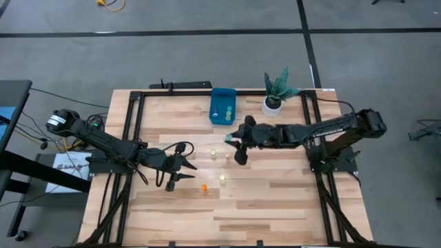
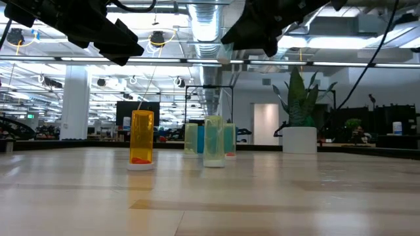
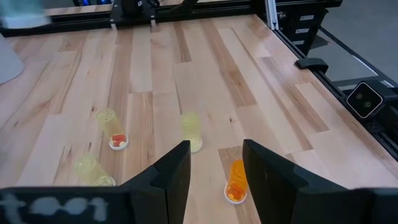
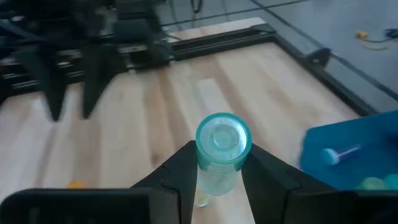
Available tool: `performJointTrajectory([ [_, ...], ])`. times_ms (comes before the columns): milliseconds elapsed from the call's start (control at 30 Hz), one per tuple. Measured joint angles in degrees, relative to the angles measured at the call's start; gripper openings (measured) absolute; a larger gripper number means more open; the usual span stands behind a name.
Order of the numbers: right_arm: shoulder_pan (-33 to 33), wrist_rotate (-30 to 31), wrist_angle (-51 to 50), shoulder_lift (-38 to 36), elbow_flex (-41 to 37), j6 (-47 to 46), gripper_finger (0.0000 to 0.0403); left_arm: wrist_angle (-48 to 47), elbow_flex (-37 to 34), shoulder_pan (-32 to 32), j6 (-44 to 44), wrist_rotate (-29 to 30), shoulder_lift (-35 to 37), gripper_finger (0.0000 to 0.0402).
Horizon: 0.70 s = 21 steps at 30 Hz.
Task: Pick and place pill bottles into a basket
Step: Put the green pill bottle into the blue container
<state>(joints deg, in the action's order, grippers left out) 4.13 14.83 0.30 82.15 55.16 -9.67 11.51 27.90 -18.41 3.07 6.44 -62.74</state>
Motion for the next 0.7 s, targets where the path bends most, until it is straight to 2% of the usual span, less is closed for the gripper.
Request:
performJointTrajectory([
  [167,-4.7,-1.7,0.2,0.4,0.0,1.0,0.0108,0.0,0.0,0.0,-0.2,0.0,0.0,0.0137],
  [400,-12.5,-8.3,-0.2,2.1,-0.1,2.3,0.0108,0.0,0.0,0.0,-0.9,0.0,0.0,0.0137],
  [700,-22.1,-12.1,2.9,3.5,0.0,7.2,0.0108,0.0,0.0,0.0,-1.8,0.1,0.0,0.0137],
])
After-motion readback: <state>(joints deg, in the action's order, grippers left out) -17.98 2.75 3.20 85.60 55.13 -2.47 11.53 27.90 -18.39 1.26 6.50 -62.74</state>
